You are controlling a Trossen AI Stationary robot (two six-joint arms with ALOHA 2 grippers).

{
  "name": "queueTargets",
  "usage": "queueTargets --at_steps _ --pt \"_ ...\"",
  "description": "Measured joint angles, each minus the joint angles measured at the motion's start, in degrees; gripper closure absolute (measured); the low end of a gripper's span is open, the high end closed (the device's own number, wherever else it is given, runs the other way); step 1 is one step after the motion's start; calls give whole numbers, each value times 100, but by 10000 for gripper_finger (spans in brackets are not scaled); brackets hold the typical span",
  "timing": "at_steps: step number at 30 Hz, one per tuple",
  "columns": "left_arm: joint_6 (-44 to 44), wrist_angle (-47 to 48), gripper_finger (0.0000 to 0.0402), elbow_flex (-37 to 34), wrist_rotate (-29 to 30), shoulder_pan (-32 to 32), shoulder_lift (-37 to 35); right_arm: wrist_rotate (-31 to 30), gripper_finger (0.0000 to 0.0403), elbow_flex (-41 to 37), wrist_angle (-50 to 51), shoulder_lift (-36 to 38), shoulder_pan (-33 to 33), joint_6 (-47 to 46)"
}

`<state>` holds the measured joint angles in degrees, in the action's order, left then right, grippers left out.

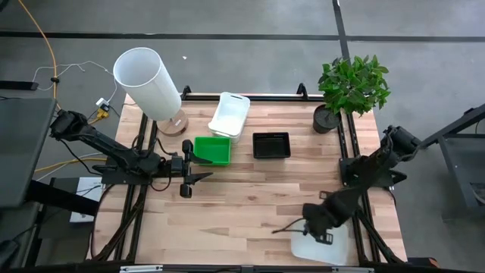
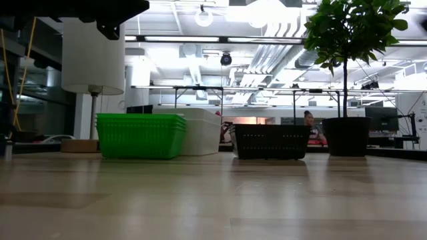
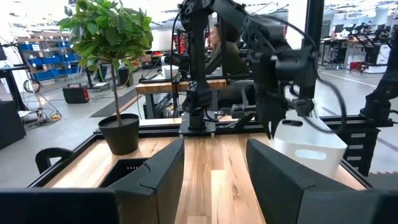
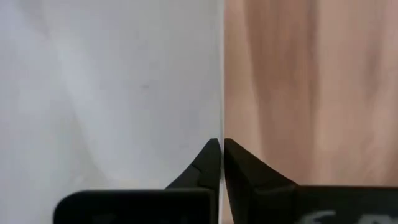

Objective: Stack baskets by color
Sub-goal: Stack the bottom white bin on the white bin

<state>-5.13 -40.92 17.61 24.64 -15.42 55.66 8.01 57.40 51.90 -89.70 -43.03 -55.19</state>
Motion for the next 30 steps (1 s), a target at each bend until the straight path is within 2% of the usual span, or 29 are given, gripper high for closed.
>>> queueTargets --at_steps 5,9,14,18,20,25,30 --pt "-2 1 240 0 0 0 0 -991 402 852 -100 8 608 1311" --pt "-2 0 240 0 0 0 0 -1830 402 1450 -719 11 1109 2624" --pt "-2 -1 240 0 -3 -2 0 -2946 403 1780 -1641 12 1986 3986" --pt "-2 -1 240 0 -222 -6 0 -3905 403 1839 -1803 12 2968 3562" --pt "-2 -1 240 0 -412 -27 -3 -4075 403 1839 -1787 12 3453 3268" --pt "-369 -2 240 2 -538 -237 -90 -3709 403 1839 -2705 10 4398 2934" --pt "-569 -1 241 4 -465 -497 -264 -3601 403 1839 -3878 4 4960 2662"
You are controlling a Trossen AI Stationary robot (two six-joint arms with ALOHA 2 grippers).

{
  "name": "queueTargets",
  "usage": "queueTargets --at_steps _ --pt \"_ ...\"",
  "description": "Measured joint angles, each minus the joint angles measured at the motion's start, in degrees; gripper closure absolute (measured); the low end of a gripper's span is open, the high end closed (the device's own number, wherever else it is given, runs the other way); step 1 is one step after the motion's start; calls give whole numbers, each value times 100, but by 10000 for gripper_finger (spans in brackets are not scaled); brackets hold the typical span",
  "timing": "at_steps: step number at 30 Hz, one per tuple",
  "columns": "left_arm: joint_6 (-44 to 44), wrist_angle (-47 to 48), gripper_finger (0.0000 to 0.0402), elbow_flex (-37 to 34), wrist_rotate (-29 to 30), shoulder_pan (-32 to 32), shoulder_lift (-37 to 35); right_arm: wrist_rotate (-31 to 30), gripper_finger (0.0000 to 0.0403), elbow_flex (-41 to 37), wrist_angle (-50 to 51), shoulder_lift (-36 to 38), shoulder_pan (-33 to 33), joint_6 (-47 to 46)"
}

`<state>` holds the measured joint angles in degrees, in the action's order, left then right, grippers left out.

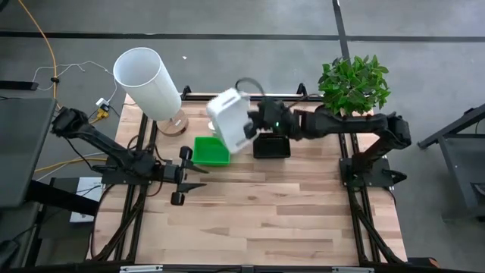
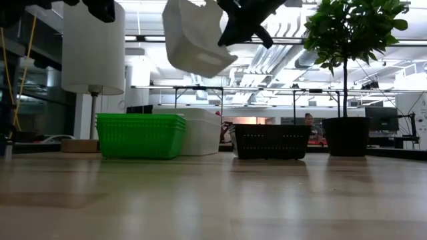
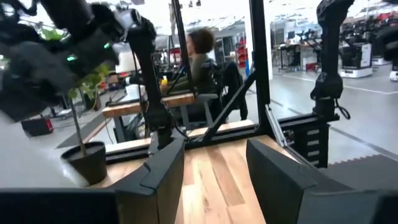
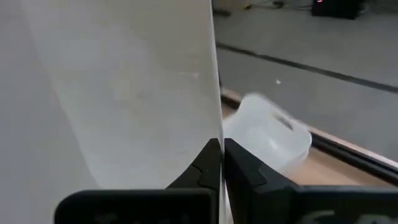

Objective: Stack baskets by color
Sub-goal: Stack the bottom white bin on the white bin

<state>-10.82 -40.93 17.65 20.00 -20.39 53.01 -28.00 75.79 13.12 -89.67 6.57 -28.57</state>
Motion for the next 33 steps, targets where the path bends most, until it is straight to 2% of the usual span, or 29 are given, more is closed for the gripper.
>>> queueTargets --at_steps 7,13,20,33 --pt "-217 -6 241 0 459 -322 -138 -69 403 -2 -216 -249 409 -845" --pt "-396 -57 241 4 677 -421 -185 15 403 2 -1259 -949 514 -871" --pt "-396 -33 241 4 786 -421 -192 70 403 74 -1142 -1235 874 -1171" --pt "-286 -42 241 4 788 -421 -192 -89 403 52 -510 -1277 931 -1691"
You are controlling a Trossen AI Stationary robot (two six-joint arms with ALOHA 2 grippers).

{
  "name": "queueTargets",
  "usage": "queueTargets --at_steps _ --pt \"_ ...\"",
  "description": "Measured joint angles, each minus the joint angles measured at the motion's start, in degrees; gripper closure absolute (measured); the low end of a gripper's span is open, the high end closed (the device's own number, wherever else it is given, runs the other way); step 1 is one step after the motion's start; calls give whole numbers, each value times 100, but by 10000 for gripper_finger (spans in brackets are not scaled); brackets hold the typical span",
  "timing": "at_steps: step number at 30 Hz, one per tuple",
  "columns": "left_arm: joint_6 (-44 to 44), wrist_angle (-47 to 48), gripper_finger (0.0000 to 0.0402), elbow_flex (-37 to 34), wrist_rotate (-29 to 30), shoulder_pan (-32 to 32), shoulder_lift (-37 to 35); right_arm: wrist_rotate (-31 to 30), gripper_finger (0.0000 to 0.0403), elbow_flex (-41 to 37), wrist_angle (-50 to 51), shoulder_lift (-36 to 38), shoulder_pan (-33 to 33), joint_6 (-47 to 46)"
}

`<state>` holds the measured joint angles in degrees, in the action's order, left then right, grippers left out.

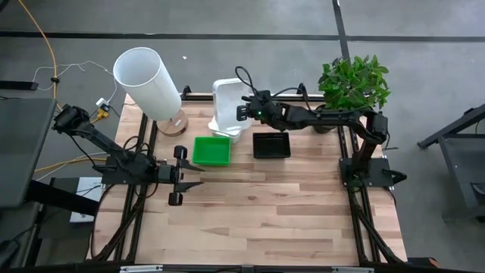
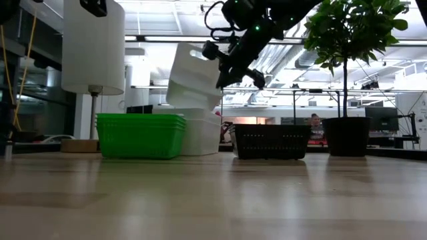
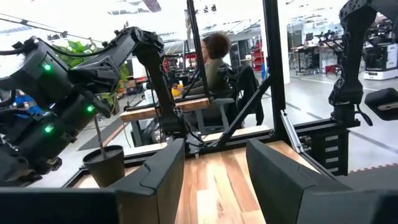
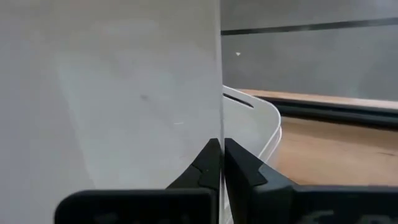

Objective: Stack baskets by color
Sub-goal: Stack the bottom white bin on the white bin

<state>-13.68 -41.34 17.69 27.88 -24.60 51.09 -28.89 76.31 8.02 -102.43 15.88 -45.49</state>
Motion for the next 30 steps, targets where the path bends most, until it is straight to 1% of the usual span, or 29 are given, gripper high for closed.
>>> queueTargets --at_steps 6,12,16,21,25,30 --pt "1 0 241 -2 -1 0 0 -70 403 0 158 -72 -8 -560" --pt "1 0 241 -8 -2 0 0 -95 402 0 302 -388 -15 -1285" --pt "1 -4 241 -9 -9 2 0 -121 402 -4 343 -575 -22 -1608" --pt "2 2 241 -9 -7 2 0 -177 402 -9 369 -557 -55 -1578" --pt "1 2 241 -9 -7 2 0 -188 402 77 359 -491 -82 -1087" --pt "2 7 241 -9 -4 2 0 -104 402 320 748 -476 -179 -921"
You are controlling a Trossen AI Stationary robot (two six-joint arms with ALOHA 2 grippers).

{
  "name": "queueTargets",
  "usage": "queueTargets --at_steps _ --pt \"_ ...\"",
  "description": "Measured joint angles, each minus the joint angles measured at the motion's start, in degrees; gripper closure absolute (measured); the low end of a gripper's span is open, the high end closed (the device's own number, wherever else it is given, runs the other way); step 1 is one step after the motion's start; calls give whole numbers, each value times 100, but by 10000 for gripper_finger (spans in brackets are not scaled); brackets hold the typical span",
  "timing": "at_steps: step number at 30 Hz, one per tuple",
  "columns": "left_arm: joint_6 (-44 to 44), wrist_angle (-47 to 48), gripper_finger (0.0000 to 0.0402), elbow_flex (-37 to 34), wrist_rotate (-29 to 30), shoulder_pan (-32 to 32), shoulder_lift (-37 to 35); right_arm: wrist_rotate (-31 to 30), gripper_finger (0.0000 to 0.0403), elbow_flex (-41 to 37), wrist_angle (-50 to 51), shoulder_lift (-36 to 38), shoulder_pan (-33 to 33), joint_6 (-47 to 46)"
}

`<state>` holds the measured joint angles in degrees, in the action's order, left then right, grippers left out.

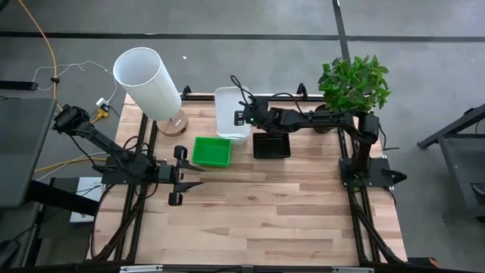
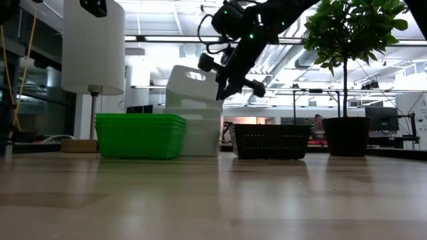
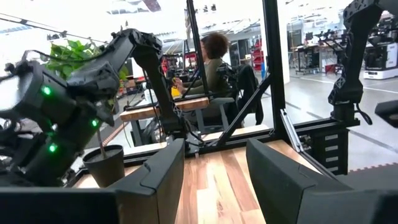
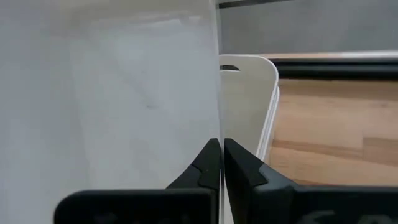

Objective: Stack baskets by color
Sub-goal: Stack the bottom white bin on the white bin

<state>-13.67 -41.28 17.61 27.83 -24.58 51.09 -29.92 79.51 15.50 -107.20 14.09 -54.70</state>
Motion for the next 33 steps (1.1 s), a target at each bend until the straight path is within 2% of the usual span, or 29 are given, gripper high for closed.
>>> queueTargets --at_steps 4,8,12,21,33 --pt "2 9 241 0 0 0 0 -35 402 370 615 0 -71 142" --pt "4 9 241 0 0 -1 0 -372 402 753 1332 3 -177 123" --pt "19 9 241 0 0 0 0 -436 402 871 1772 4 -228 -64" --pt "19 9 241 0 1 0 0 -615 402 871 2186 4 -226 -506" --pt "17 9 241 0 2 0 0 -435 402 871 2215 4 -222 -82"
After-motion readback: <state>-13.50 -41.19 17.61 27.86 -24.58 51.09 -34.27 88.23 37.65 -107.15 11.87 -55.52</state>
